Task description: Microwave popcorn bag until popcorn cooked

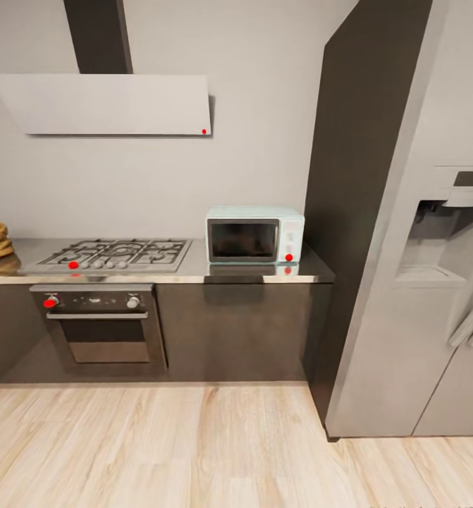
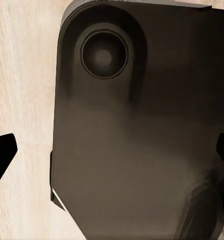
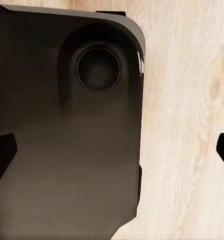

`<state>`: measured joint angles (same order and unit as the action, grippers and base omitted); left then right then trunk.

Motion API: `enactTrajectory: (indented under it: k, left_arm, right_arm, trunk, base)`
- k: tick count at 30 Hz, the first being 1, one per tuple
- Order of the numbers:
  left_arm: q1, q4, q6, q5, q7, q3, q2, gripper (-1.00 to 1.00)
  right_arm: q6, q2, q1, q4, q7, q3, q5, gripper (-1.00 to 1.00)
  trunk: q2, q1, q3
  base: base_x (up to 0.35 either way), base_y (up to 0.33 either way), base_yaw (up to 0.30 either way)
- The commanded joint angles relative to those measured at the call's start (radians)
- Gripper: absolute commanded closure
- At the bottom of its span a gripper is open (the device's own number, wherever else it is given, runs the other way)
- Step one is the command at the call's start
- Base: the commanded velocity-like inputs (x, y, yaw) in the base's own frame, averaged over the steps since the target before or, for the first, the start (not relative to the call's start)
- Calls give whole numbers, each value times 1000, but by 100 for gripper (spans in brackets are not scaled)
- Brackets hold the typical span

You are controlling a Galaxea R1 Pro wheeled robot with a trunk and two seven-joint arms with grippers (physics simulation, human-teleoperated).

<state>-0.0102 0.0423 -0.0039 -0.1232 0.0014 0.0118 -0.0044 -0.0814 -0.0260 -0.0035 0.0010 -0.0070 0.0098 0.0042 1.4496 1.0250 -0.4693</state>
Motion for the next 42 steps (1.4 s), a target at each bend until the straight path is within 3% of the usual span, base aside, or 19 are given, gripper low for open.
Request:
enactTrajectory:
  k: [1,11,42]
  left_arm:
    - [-1,2,-1,-9,0,0,0,-100]
    - [-1,1,1,-13,0,0,0,-100]
    - [-1,1,1,-13,0,0,0,-100]
  right_arm:
    - [-3,0,-1,1,-1,1,0,-100]
    - [2,0,-1,1,-1,1,2,-100]
    - [3,0,0,1,-1,1,0,-100]
  trunk:
    - [0,0,-1]
    - [0,0,-1]
    - [0,0,-1]
  base:
    - [0,0,-34]
    - [131,0,-3]
    - [292,0,0]
